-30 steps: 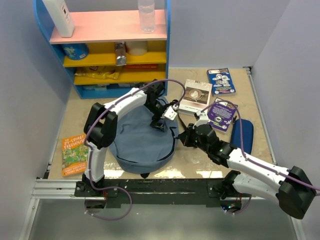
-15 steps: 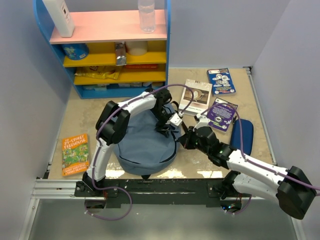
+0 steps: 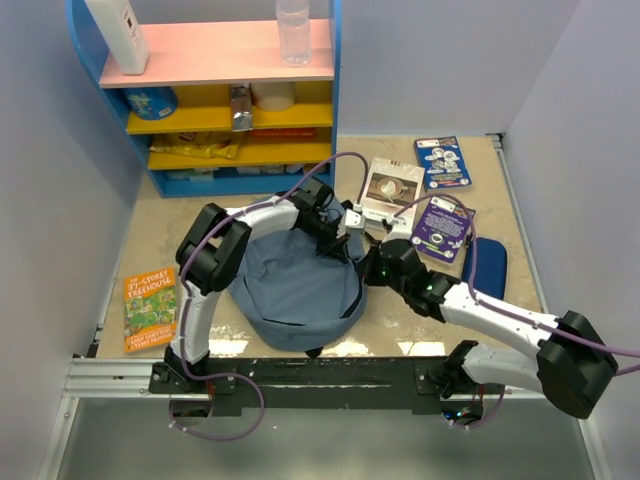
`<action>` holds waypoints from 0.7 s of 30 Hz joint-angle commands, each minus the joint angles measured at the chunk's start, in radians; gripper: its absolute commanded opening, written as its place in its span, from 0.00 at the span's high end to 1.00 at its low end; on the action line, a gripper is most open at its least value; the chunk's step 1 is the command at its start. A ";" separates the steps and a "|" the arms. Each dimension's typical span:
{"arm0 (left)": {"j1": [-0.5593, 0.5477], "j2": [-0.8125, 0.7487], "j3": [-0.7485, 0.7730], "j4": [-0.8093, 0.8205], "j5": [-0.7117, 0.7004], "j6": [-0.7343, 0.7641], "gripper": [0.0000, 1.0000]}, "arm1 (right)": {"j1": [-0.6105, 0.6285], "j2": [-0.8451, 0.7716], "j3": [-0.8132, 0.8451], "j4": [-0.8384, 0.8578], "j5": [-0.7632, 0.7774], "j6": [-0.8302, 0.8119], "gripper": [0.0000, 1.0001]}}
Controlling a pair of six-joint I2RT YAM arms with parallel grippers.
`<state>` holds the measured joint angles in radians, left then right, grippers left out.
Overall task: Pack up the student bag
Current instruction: Unzip the student bag at the center of the board.
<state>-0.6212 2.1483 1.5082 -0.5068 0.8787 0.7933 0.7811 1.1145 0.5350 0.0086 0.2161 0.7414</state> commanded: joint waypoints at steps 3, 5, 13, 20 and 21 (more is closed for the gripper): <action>0.073 -0.103 -0.109 0.166 -0.168 -0.400 1.00 | -0.095 0.102 0.170 -0.044 0.065 -0.091 1.00; 0.093 -0.143 -0.143 0.159 -0.211 -0.465 1.00 | -0.134 0.157 0.213 -0.039 0.049 -0.125 1.00; 0.155 -0.242 -0.243 0.183 -0.244 -0.540 1.00 | -0.183 0.333 0.347 -0.013 -0.001 -0.188 1.00; 0.208 -0.214 -0.224 0.243 -0.300 -0.608 1.00 | -0.183 0.295 0.355 -0.038 0.038 -0.220 1.00; 0.230 -0.206 -0.223 0.269 -0.308 -0.615 1.00 | -0.183 0.268 0.346 -0.056 0.042 -0.223 1.00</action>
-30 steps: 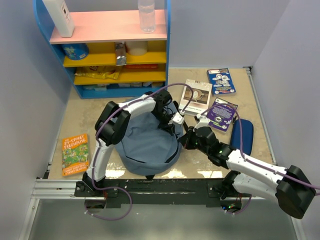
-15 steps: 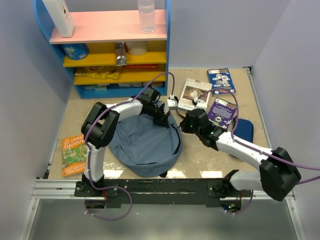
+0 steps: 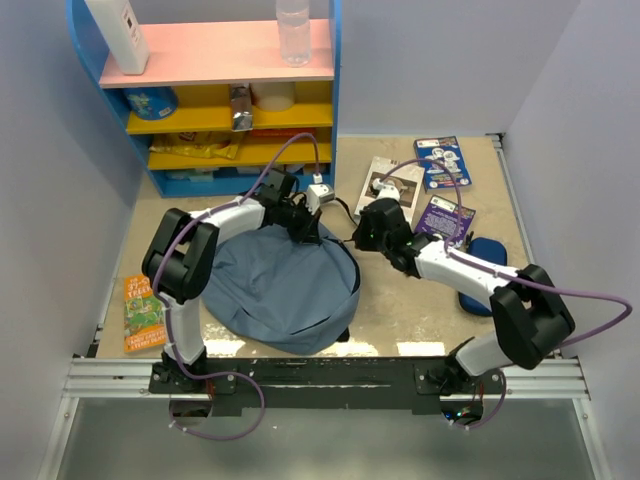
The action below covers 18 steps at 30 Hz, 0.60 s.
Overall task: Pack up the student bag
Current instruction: Unzip the student bag at the center of the board.
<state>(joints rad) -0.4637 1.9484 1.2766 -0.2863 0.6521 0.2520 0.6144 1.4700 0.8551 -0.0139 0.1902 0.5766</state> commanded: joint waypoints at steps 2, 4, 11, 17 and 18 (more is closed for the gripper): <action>0.089 0.021 0.027 0.055 -0.094 -0.091 1.00 | -0.016 -0.114 0.012 -0.053 0.078 -0.066 1.00; 0.109 0.029 0.041 0.067 -0.097 -0.112 1.00 | -0.018 -0.161 -0.019 -0.080 0.087 -0.067 1.00; 0.128 0.007 0.041 0.098 -0.097 -0.149 1.00 | -0.018 -0.283 -0.093 -0.165 0.072 -0.043 1.00; 0.152 -0.035 0.015 0.130 -0.157 -0.207 1.00 | -0.019 -0.365 -0.162 -0.228 0.057 0.003 1.00; 0.158 -0.054 0.009 0.134 -0.164 -0.221 1.00 | -0.019 -0.376 -0.174 -0.251 0.067 0.008 1.00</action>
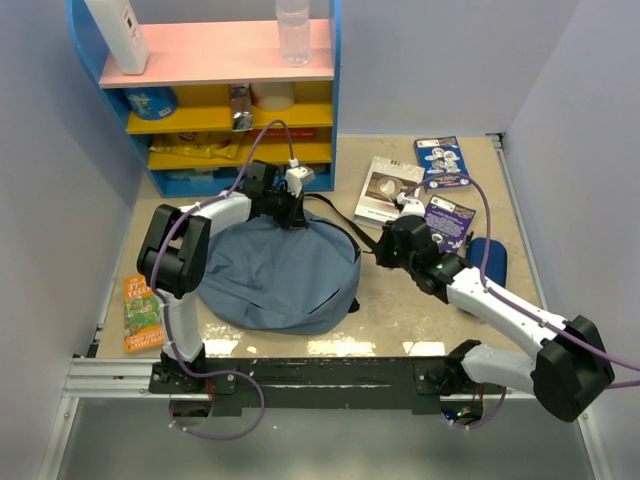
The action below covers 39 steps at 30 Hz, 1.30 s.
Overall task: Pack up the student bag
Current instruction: Unzip the student bag at the center of the board.
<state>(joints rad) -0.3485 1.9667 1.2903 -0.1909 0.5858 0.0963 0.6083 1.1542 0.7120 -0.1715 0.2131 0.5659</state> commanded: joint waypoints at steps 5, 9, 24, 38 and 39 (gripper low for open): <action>0.060 -0.135 -0.003 0.024 -0.138 -0.029 1.00 | -0.013 -0.137 -0.036 -0.138 0.086 0.034 1.00; 0.048 -0.179 0.038 -0.064 -0.015 0.023 0.68 | -0.012 -0.061 0.026 -0.114 0.074 0.023 1.00; -0.081 0.006 0.328 -0.505 0.397 0.817 0.00 | -0.012 -0.011 0.093 0.010 -0.060 -0.122 0.53; -0.139 0.218 0.587 -0.746 0.436 1.283 0.00 | -0.019 0.101 0.156 0.006 -0.304 -0.406 0.32; -0.144 0.224 0.593 -0.748 0.433 1.287 0.00 | -0.022 0.123 0.165 0.001 -0.294 -0.411 0.33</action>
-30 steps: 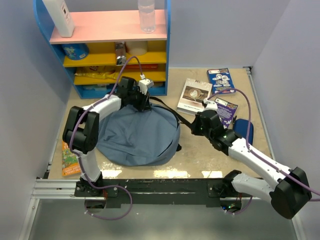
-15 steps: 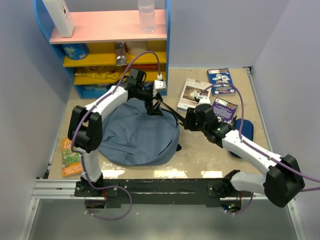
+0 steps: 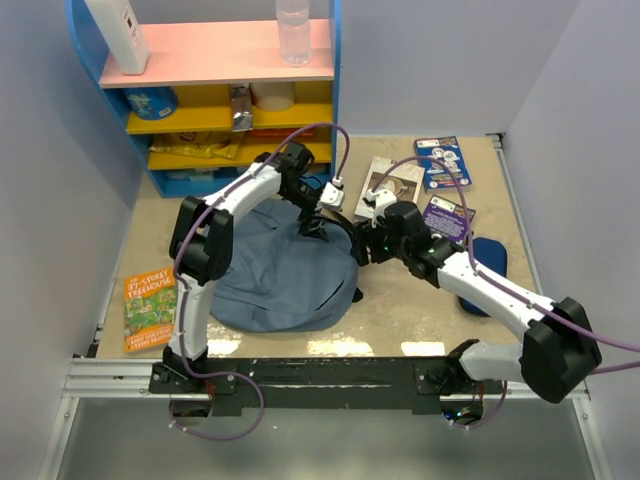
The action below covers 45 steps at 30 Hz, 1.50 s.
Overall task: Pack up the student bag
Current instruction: Unzip the student bag at the center of the board.
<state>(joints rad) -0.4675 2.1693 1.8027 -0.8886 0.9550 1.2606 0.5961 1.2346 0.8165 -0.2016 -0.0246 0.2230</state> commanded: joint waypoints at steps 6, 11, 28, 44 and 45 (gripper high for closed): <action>-0.046 0.049 0.102 -0.101 0.065 0.186 0.00 | -0.045 0.088 0.104 0.004 -0.066 -0.120 0.36; -0.057 0.063 0.103 -0.133 0.060 0.223 0.00 | -0.064 0.117 0.095 0.002 -0.093 -0.116 0.39; -0.057 0.077 0.106 -0.095 0.062 0.187 0.14 | -0.088 0.172 0.053 -0.007 -0.182 -0.077 0.59; -0.057 0.063 0.089 -0.113 0.054 0.195 0.23 | -0.088 0.063 0.023 -0.059 -0.075 -0.063 0.39; -0.057 0.063 0.089 -0.110 0.056 0.195 0.25 | -0.088 0.065 0.021 -0.062 -0.069 -0.065 0.38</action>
<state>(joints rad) -0.5240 2.2490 1.8725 -0.9981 0.9642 1.4250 0.5095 1.3430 0.8482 -0.2455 -0.1413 0.1543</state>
